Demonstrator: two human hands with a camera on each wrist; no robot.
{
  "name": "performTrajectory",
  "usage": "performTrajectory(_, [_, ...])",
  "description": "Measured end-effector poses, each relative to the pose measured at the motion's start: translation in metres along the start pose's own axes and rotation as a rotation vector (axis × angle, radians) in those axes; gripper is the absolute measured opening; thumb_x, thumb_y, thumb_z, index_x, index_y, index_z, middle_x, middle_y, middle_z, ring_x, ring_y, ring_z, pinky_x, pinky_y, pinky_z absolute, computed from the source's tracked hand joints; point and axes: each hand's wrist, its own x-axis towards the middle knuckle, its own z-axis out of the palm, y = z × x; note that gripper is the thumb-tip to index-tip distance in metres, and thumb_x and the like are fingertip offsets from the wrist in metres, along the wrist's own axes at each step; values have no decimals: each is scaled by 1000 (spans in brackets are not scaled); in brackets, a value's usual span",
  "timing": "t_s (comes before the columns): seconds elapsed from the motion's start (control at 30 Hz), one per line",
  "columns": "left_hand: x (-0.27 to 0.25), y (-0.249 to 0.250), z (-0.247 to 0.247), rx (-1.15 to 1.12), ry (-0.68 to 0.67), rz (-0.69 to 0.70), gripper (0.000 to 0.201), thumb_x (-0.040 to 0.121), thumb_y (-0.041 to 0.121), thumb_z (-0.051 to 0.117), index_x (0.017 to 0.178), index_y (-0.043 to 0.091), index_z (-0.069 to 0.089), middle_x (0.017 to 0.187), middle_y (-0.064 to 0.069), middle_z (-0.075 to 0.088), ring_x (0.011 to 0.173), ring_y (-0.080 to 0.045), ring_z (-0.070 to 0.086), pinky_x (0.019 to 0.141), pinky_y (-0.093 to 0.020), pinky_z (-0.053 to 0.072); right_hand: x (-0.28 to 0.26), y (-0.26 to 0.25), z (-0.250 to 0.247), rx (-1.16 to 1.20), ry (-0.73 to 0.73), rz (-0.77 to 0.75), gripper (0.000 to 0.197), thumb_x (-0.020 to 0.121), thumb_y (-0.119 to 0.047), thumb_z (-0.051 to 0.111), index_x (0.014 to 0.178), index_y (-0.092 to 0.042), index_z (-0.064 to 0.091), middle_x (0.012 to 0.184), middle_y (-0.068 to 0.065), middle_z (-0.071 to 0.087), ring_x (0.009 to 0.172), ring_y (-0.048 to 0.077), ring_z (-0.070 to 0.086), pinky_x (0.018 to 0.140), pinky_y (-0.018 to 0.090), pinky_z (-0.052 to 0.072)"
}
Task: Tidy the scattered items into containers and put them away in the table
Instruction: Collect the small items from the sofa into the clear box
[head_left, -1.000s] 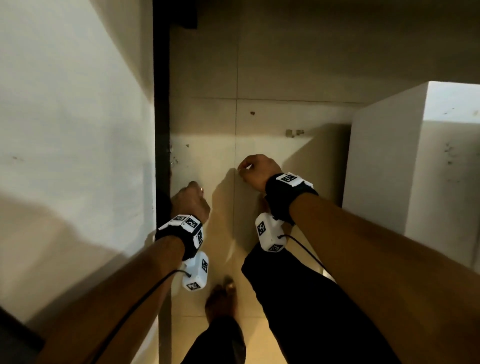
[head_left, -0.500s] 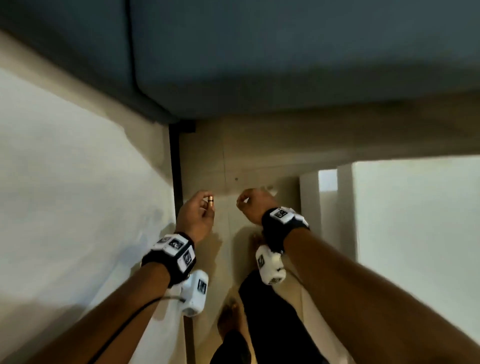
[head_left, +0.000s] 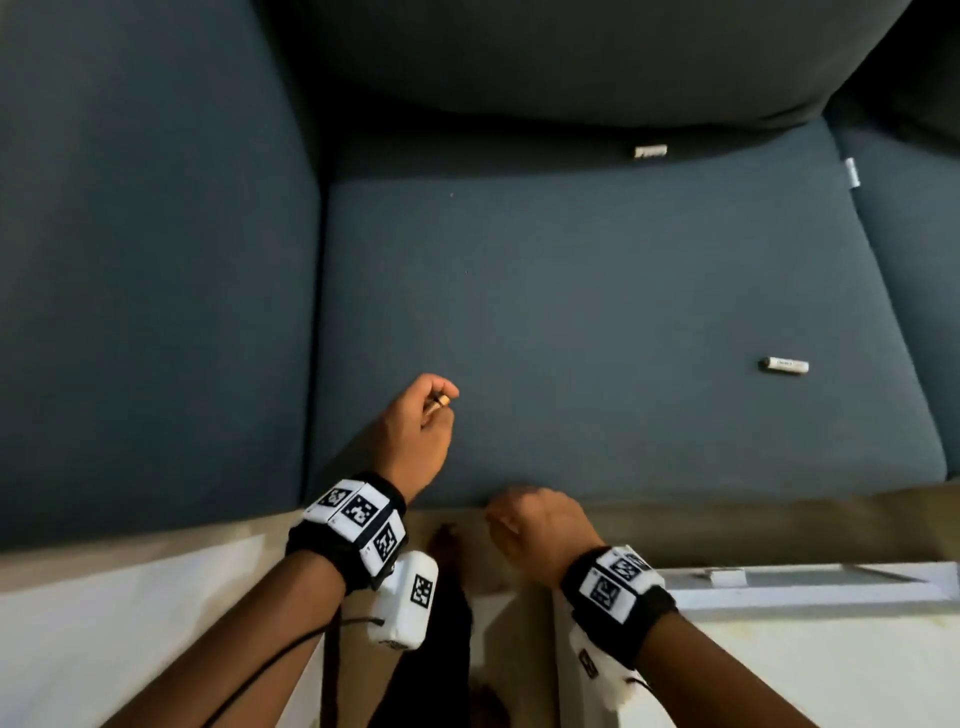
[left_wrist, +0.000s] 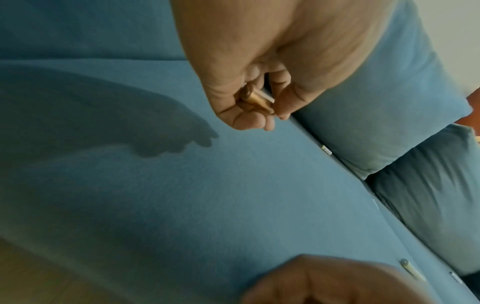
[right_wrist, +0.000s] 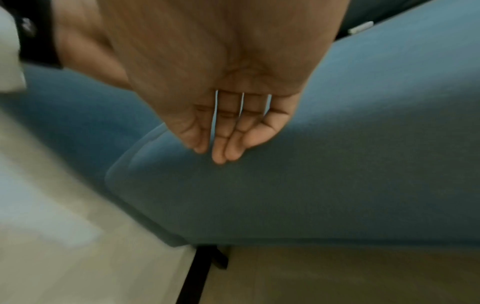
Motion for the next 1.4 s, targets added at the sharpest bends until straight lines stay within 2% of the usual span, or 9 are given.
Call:
performTrajectory(0.17, [45, 1, 14, 20, -23, -111, 23, 74, 21, 49, 86, 39, 57, 64, 6, 58, 64, -26, 61, 66, -45, 54, 12, 73, -38, 279, 583, 253, 18, 84, -31, 61, 101, -28, 63, 89, -2, 63, 79, 22, 65, 72, 37, 54])
performTrajectory(0.27, [63, 20, 28, 20, -61, -139, 19, 73, 25, 49, 87, 37, 55, 66, 6, 60, 68, -26, 65, 69, -45, 55, 17, 122, -86, 450, 909, 651, 35, 82, -27, 74, 110, -23, 54, 96, 4, 54, 72, 23, 59, 78, 46, 53])
performTrajectory(0.33, [75, 31, 39, 48, -103, -152, 17, 73, 27, 49, 87, 35, 53, 66, 5, 60, 67, -23, 66, 68, -44, 55, 17, 154, -115, 513, 1052, 880, 53, 77, -38, 74, 120, -19, 49, 112, 13, 50, 86, 25, 55, 90, 47, 48])
performTrajectory(0.43, [92, 48, 56, 77, -196, -164, 19, 71, 36, 46, 89, 35, 52, 68, 13, 62, 66, -19, 68, 69, -45, 55, 18, 196, -142, 610, 1014, 1178, 62, 81, -44, 70, 131, -20, 43, 133, 20, 37, 106, 38, 54, 99, 43, 42])
performTrajectory(0.53, [109, 69, 74, 34, -253, -190, 12, 72, 28, 46, 82, 35, 50, 64, 14, 58, 63, -14, 68, 67, -42, 54, 25, 228, -156, 613, 878, 1303, 45, 84, -42, 67, 119, -17, 52, 130, 20, 37, 99, 44, 58, 97, 43, 44])
performTrajectory(0.9, [170, 122, 152, 20, -345, -252, 6, 78, 29, 56, 75, 34, 53, 70, 3, 54, 60, -16, 65, 59, -35, 50, 40, 261, -165, 549, 847, 1058, 13, 83, -17, 62, 94, -14, 67, 102, 16, 53, 89, 38, 60, 87, 36, 46])
performTrajectory(1.03, [188, 142, 188, -59, -369, -327, 12, 92, 26, 59, 82, 22, 56, 73, -2, 53, 59, -16, 61, 55, -29, 47, 58, 251, -179, 696, 804, 698, 17, 77, -17, 70, 78, -32, 64, 85, 7, 61, 69, 6, 62, 76, 28, 54])
performTrajectory(1.17, [197, 173, 225, -324, -407, -528, 30, 99, 36, 45, 83, 19, 63, 67, -1, 57, 56, -13, 57, 56, -24, 46, 91, 222, -224, 618, 694, 232, 14, 85, -32, 67, 98, -27, 67, 89, -7, 59, 70, 4, 57, 71, 17, 47])
performTrajectory(1.4, [214, 184, 236, -592, -141, -743, 38, 97, 33, 48, 62, 16, 46, 54, 0, 32, 33, -6, 26, 33, -9, 17, 162, 269, -284, 582, 721, 331, 13, 87, -22, 63, 98, -22, 69, 95, -3, 70, 71, 14, 63, 78, 39, 53])
